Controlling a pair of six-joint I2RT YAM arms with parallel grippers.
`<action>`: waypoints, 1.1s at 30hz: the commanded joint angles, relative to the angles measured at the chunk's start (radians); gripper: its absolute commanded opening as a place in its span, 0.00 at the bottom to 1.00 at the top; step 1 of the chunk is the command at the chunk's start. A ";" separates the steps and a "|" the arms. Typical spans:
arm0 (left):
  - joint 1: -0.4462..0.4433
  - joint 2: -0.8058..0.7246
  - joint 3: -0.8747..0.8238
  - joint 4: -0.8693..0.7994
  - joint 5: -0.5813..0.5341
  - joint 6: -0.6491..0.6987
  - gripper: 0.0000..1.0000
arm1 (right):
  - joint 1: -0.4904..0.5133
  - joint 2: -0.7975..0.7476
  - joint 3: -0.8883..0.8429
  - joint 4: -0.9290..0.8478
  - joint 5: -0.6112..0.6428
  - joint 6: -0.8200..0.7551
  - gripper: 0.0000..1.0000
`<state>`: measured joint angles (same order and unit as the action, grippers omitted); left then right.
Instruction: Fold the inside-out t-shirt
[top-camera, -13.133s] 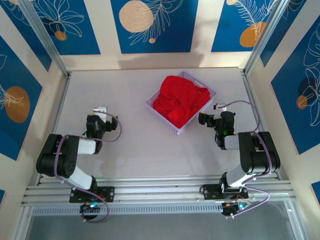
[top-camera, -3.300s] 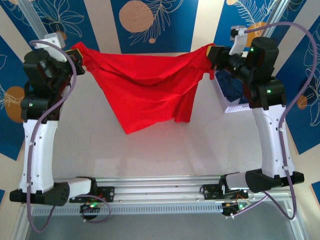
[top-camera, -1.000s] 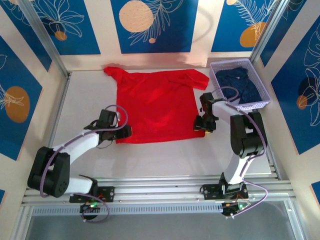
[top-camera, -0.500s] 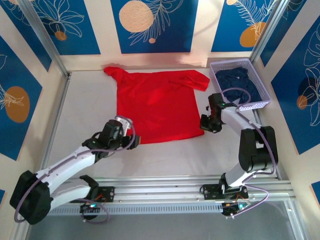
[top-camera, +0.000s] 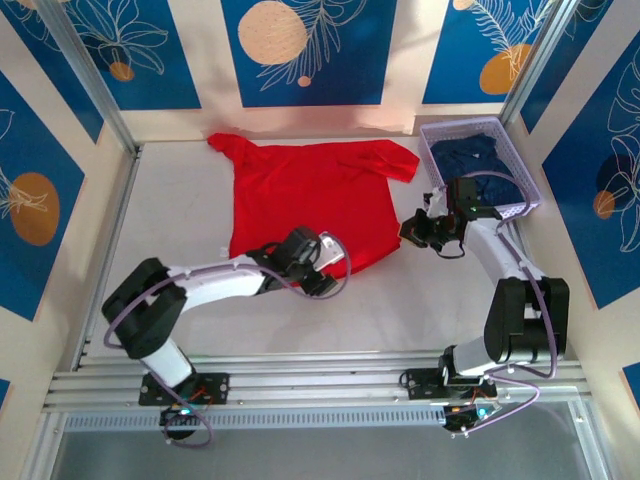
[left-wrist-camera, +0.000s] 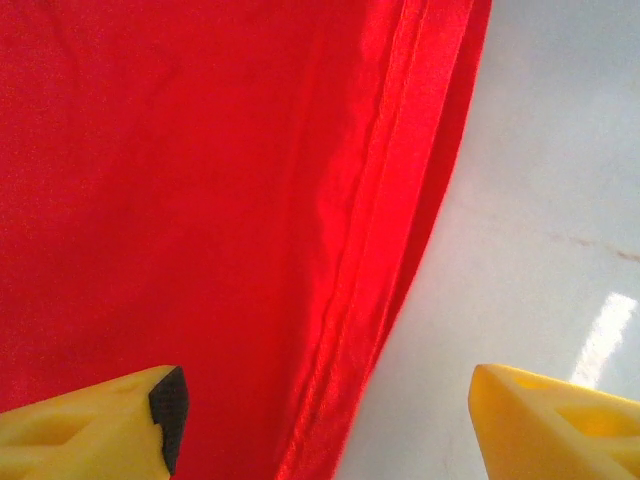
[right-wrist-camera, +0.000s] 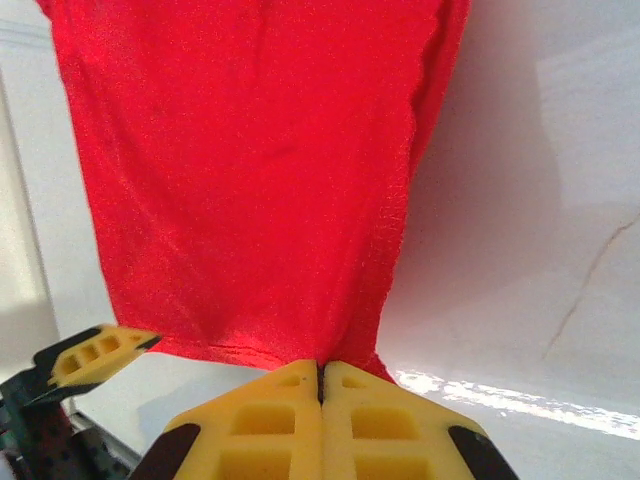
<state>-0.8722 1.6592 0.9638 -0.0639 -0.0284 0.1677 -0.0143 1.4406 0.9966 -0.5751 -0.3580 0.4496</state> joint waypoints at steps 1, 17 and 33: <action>-0.007 0.075 0.083 -0.009 -0.050 0.080 0.73 | -0.018 -0.032 -0.003 -0.012 -0.078 0.009 0.04; 0.008 0.201 0.184 -0.040 -0.090 0.062 0.53 | -0.051 -0.054 -0.007 -0.031 -0.083 -0.012 0.03; 0.056 0.142 0.144 -0.048 -0.064 0.038 0.56 | -0.055 -0.043 -0.013 -0.033 -0.061 -0.028 0.03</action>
<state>-0.8291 1.8324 1.1191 -0.0937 -0.0982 0.2146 -0.0612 1.4078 0.9962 -0.5873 -0.4084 0.4412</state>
